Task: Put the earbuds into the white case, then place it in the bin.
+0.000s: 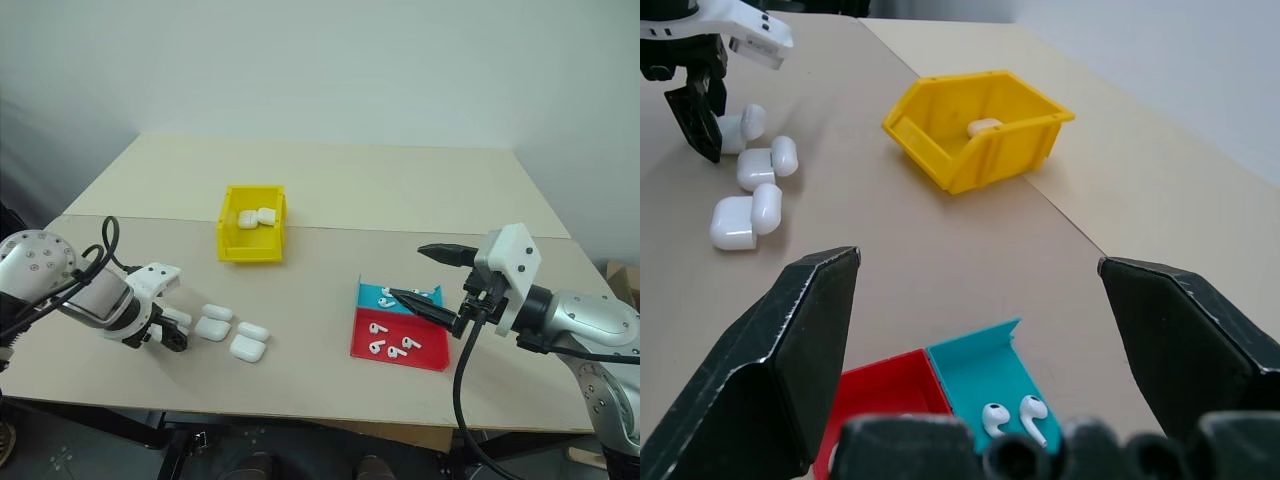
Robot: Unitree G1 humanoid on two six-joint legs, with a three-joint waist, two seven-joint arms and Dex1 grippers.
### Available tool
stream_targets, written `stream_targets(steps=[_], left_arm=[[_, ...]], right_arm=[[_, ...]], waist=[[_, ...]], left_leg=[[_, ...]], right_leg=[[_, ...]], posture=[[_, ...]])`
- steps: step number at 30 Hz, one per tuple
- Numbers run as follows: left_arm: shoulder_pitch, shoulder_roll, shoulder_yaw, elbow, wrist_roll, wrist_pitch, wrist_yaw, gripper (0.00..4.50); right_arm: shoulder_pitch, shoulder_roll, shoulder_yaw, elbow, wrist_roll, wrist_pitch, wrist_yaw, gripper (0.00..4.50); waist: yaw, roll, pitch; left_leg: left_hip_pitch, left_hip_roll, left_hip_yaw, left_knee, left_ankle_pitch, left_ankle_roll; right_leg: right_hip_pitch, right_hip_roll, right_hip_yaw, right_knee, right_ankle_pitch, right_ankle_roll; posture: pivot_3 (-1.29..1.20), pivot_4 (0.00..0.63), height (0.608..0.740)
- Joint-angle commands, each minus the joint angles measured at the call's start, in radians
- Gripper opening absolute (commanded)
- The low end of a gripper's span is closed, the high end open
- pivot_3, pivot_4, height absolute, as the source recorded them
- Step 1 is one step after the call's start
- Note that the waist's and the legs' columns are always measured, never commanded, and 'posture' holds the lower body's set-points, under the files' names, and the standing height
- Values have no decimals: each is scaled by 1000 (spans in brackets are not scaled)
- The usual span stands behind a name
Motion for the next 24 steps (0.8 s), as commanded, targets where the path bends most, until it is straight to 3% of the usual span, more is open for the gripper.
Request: stream_targets(steps=[1,10,16,19,24], left_arm=[[-31,-10,16,-3,121,3,-89,4500],[-9,-21,7,-42,254,3,-252,4500],[0,2,20,-92,295,3,-314,2766],[6,15,51,-118,307,3,-334,2767],[131,26,308,-378,370,-80,-398,2767]], right_arm=[[1,-20,-51,-36,17,-1,-6,4434],[34,-23,-80,-67,26,4,-14,4434],[29,-22,-73,-69,24,3,-26,4500],[23,-22,-64,-64,20,0,-29,4500],[0,-14,-47,-39,7,-8,-33,4500]], waist=[[0,0,0],[0,0,0],[-2,0,0],[-4,0,0],[-11,-1,1]], left_leg=[[0,0,0,0,0,0],[0,0,0,0,0,0],[0,0,-1,0,0,0],[0,0,-1,0,0,0],[-2,0,-1,0,0,0]], right_leg=[[0,0,0,0,0,0],[0,0,0,0,0,0],[0,0,0,0,0,0],[0,0,0,0,0,0],[-1,0,0,0,0,0]], posture=[[0,150,740],[0,150,740],[0,150,740],[0,150,740],[0,150,740]])
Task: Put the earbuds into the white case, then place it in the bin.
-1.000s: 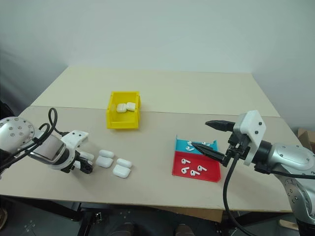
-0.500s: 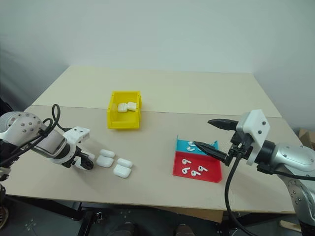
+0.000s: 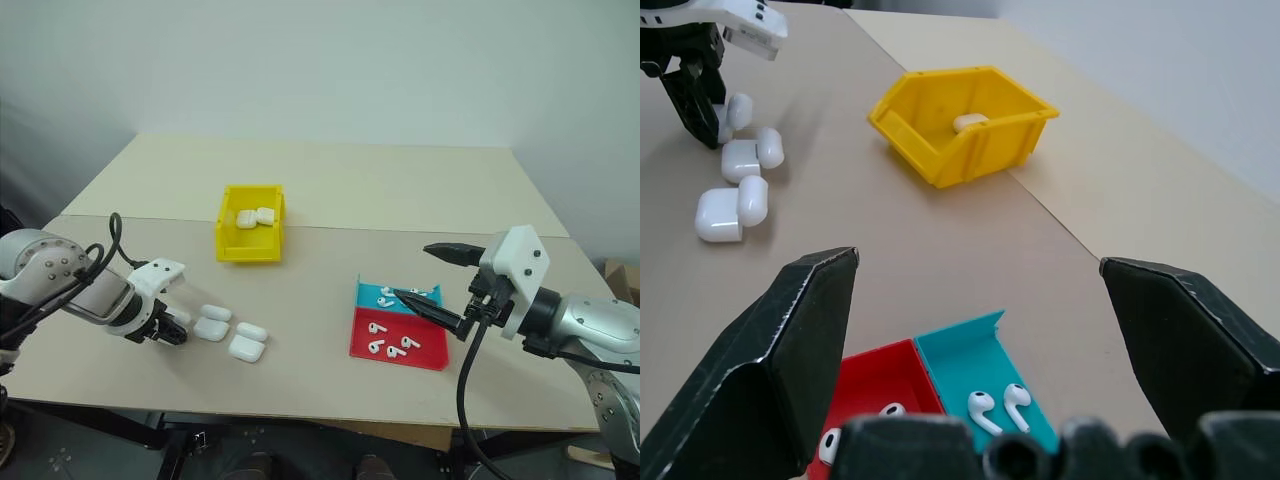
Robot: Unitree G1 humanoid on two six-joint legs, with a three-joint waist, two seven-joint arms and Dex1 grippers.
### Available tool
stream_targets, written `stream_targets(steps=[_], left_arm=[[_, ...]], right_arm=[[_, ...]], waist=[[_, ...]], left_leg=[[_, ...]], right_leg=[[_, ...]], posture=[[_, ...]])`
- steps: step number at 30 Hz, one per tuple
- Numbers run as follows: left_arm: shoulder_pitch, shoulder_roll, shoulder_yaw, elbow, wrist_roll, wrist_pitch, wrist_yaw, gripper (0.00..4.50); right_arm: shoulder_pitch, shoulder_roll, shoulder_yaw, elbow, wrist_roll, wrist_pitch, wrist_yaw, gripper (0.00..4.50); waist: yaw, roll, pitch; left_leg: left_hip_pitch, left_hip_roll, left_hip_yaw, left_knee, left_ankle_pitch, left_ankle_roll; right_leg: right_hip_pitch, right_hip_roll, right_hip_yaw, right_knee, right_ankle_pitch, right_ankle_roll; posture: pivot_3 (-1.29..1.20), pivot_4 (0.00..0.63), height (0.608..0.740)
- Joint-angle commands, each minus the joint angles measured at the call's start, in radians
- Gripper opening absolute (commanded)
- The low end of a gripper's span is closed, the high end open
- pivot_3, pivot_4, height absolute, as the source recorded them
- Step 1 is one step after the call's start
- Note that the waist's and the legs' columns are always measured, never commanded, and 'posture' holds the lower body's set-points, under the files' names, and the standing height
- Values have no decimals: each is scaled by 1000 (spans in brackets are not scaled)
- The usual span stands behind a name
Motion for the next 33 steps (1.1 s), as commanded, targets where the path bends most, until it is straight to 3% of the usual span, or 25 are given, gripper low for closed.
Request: stream_targets(steps=[1,3,7,10,12,16,19,25,28,32,33], left_arm=[[79,37,226,-230,57,-136,-86,2767],[161,44,343,-334,99,-240,-153,2767],[300,-49,589,-417,113,-429,-273,2767],[371,-218,685,-449,149,-639,-364,2767],[398,-326,711,-425,150,-776,-535,2767],[366,-409,631,-384,206,-869,-724,2767],[342,-452,532,-350,307,-1022,-977,2767],[278,-495,419,-222,387,-1182,-1377,2767],[252,-521,401,-181,384,-1196,-1460,2767],[240,-527,393,-154,390,-1208,-1543,2767],[242,-524,392,-153,392,-1204,-1554,2767]], right_arm=[[-30,-1,-13,2,5,-11,-13,4500],[-41,3,-4,13,-1,-14,-16,4500],[-51,22,8,29,-3,-11,-35,4500],[-59,17,25,21,8,24,-51,4500],[-80,-26,62,3,14,94,-64,4500],[-154,-154,186,-32,-37,234,-74,4500],[-263,-275,322,-60,-24,408,-33,4500],[-531,-277,605,-57,-69,636,-15,4500],[-601,-249,725,-33,-137,682,-34,3901],[-636,-237,817,9,-212,698,-39,2573],[-640,-237,833,19,-227,695,-34,2573]], waist=[[-5,0,0],[-8,0,0],[-10,0,0],[-7,0,0],[-6,2,-1],[-8,0,0],[-9,2,-1],[-16,1,-1],[-16,1,-1],[-13,1,-1],[-12,1,-1]], left_leg=[[0,0,0,0,0,0],[0,0,0,0,0,0],[0,0,0,0,0,0],[1,0,1,0,0,0],[1,0,0,1,0,0],[0,0,0,2,0,0],[0,0,0,3,0,1],[-1,0,0,2,-1,2],[-2,0,0,3,-2,3],[-6,0,0,4,-2,3],[-7,0,0,4,-2,3]], right_leg=[[0,0,0,0,0,0],[0,0,0,0,0,0],[0,0,0,0,0,0],[1,-1,0,0,0,0],[2,0,0,-1,0,0],[1,-1,0,0,1,-1],[2,-1,0,-1,1,0],[0,0,0,-1,0,0],[-1,0,0,-1,0,0],[-3,0,-1,-1,0,0],[-4,0,-1,-1,0,0]], posture=[[0,150,740],[0,150,740],[0,150,740],[0,150,740],[0,150,740],[0,150,740],[0,150,740],[0,150,740],[0,150,740],[0,150,740],[0,150,740]])
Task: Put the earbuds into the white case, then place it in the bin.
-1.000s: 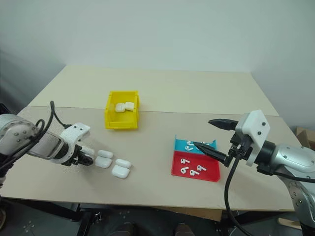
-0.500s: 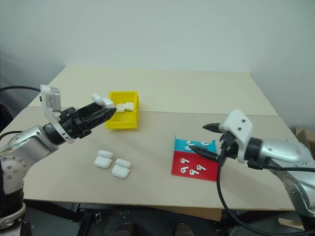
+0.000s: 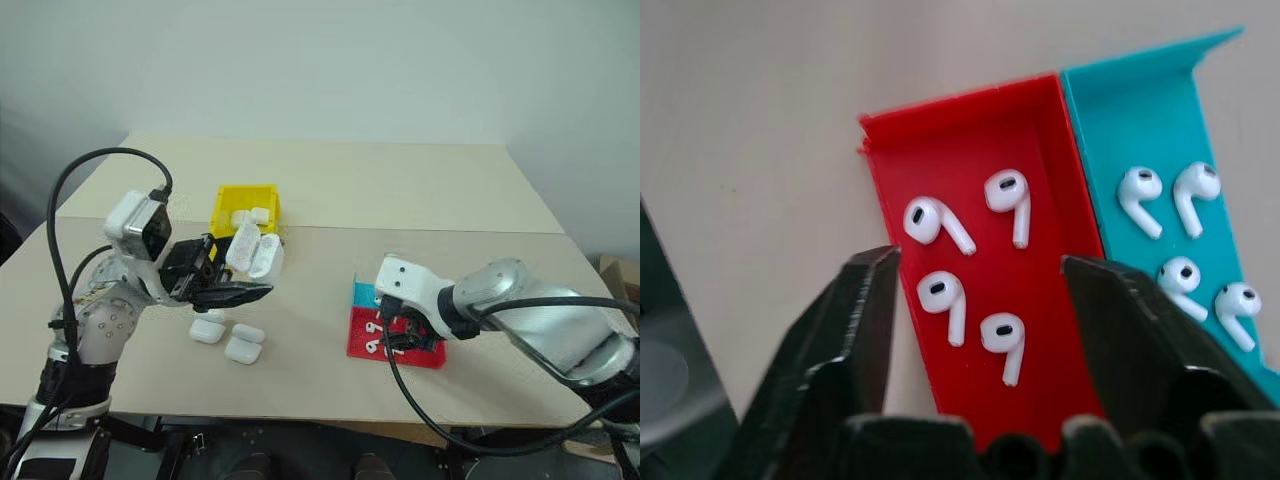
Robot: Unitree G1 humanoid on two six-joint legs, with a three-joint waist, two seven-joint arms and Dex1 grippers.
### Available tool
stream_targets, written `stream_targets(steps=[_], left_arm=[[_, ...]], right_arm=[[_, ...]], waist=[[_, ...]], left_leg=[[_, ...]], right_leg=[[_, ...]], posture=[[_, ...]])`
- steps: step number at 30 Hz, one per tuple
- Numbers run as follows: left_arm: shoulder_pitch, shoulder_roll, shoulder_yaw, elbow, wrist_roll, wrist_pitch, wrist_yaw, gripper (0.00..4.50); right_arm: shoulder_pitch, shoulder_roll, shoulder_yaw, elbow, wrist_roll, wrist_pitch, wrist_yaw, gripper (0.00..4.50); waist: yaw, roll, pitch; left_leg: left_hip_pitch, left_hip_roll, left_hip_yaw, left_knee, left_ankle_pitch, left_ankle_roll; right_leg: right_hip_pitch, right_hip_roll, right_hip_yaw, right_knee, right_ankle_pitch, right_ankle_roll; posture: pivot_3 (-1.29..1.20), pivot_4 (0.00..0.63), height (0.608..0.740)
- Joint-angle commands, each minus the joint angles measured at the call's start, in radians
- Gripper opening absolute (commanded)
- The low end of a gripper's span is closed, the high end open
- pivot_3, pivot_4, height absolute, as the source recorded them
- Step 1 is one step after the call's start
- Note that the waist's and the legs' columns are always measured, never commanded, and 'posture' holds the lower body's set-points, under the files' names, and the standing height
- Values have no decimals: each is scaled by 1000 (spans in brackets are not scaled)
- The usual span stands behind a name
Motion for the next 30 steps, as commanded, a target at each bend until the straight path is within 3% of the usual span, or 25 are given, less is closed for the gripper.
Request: stream_targets(steps=[1,20,30], left_arm=[[-17,7,2,-2,11,-19,-62,2767],[68,48,50,-133,-15,19,-29,2767],[55,83,99,-186,-75,77,47,2767]], right_arm=[[-30,-6,47,22,-79,-8,8,2573],[35,14,164,144,-335,-206,129,2573],[52,61,152,178,-377,-222,177,2573]], waist=[[1,0,0],[-1,0,0],[-1,0,0]], left_leg=[[0,0,0,0,0,0],[0,0,0,0,0,0],[0,1,-1,1,0,0]], right_leg=[[-1,0,0,0,0,0],[-1,0,0,1,0,0],[0,0,-1,1,0,0]], posture=[[0,150,740],[0,150,740],[0,150,740]])
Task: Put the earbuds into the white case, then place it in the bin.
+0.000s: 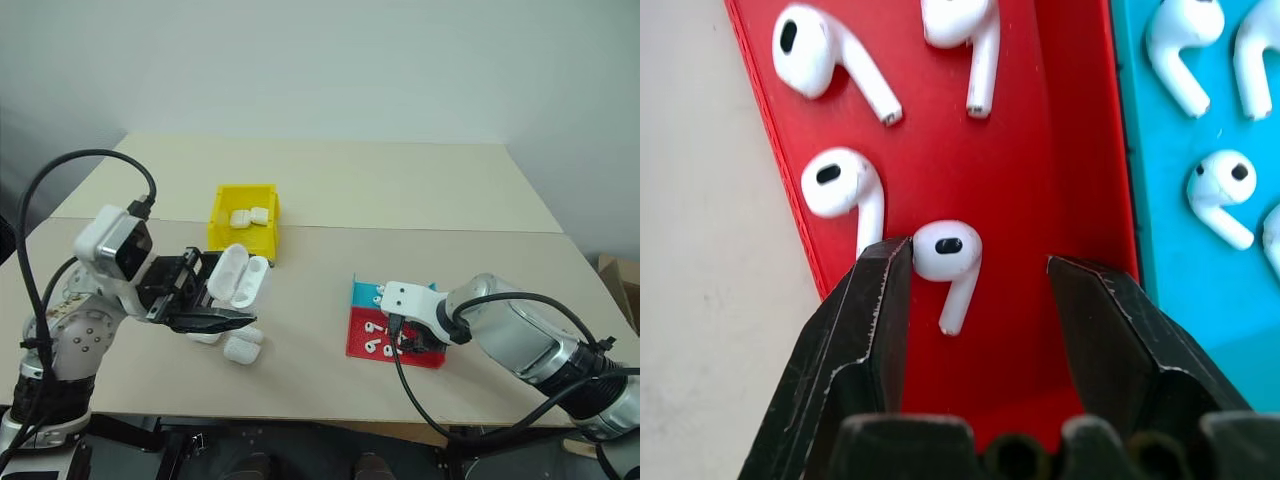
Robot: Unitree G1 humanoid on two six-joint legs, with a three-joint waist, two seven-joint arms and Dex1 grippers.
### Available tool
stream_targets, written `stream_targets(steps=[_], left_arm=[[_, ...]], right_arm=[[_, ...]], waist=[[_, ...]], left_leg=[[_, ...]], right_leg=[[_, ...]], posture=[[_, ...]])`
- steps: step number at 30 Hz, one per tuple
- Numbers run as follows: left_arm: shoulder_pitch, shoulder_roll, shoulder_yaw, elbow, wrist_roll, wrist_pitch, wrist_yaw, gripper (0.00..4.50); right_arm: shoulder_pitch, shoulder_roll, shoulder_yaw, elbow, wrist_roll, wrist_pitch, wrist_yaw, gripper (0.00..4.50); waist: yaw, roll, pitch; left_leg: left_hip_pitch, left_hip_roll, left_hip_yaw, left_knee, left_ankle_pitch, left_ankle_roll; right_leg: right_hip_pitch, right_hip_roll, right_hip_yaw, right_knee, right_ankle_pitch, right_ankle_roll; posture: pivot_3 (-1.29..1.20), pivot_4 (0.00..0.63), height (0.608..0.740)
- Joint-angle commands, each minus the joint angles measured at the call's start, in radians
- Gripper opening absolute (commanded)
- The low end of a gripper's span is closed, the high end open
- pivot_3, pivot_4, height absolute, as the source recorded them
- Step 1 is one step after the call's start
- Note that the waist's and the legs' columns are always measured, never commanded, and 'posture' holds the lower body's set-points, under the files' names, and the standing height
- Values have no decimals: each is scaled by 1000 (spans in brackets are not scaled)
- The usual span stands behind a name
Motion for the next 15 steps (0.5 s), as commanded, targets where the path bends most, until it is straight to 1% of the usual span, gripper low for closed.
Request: stream_targets(steps=[1,4,5,7,8,12,15], left_arm=[[-23,21,35,-41,-39,26,27,2767],[-38,35,51,-50,-64,52,41,2767],[-44,42,57,-52,-73,61,46,2767],[-53,52,65,-57,-90,74,56,2767],[-56,56,69,-59,-97,79,59,2767],[-57,49,63,-60,-97,79,67,2767],[-48,36,53,-58,-92,72,65,2767]], right_arm=[[15,2,-21,-14,-24,-20,16,2573],[26,-4,-21,-17,-38,-34,26,1948],[28,-5,-20,-16,-44,-34,29,1665],[33,-6,-21,-15,-52,-36,34,913],[36,-4,-24,-15,-55,-33,35,630],[46,-1,-39,-20,-62,-29,39,616],[56,8,-99,-26,-41,-23,26,616]], waist=[[0,0,0],[0,0,0],[0,0,0],[0,0,0],[0,0,0],[0,0,0],[1,0,0]], left_leg=[[0,0,0,0,0,0],[0,0,0,0,0,0],[0,0,0,0,0,0],[1,0,0,0,0,0],[1,0,0,0,0,0],[1,0,0,0,0,0],[1,0,-1,0,0,0]], right_leg=[[0,0,0,0,0,0],[0,0,0,0,0,0],[0,0,0,0,0,0],[1,0,0,0,0,0],[1,0,0,0,0,0],[2,0,-1,0,0,0],[2,0,-1,0,0,0]], posture=[[0,150,740],[0,150,740],[0,150,740],[0,150,740],[0,150,740],[0,150,740],[0,150,740]])
